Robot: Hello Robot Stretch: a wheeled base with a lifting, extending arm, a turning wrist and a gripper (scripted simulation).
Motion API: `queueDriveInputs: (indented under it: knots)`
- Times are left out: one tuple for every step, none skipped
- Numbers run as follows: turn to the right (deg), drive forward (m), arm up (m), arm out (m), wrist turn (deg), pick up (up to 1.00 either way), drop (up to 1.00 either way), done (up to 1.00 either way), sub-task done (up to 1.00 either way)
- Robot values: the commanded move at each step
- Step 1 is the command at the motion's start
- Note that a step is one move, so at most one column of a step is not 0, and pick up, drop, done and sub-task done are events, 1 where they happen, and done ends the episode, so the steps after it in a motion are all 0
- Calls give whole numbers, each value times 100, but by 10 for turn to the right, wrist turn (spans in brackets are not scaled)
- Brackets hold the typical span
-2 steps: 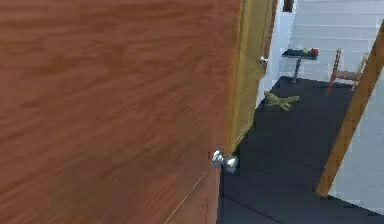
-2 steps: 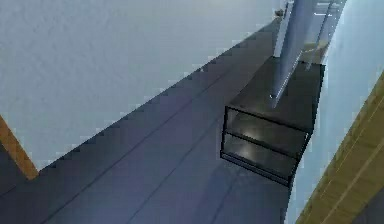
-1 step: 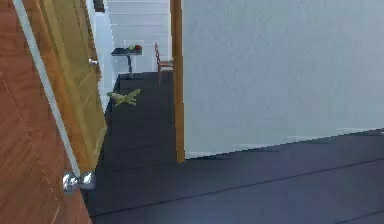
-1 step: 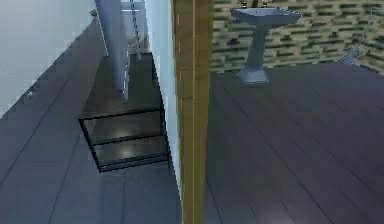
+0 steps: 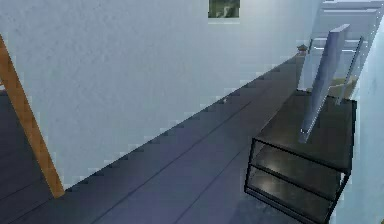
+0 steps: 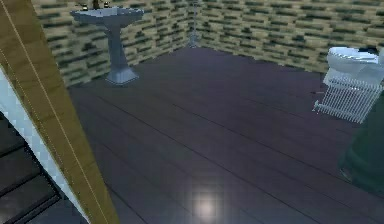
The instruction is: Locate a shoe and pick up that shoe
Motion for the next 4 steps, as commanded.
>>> queueDriveInputs:
  knots:
    - [0, 55, 0, 0, 0, 0, 0, 0, 0]
    - [0, 85, 0, 0, 0, 0, 0, 0, 0]
    - [270, 0, 0, 0, 0, 0, 0, 0, 0]
    - [0, 100, 0, 0, 0, 0, 0, 0, 0]
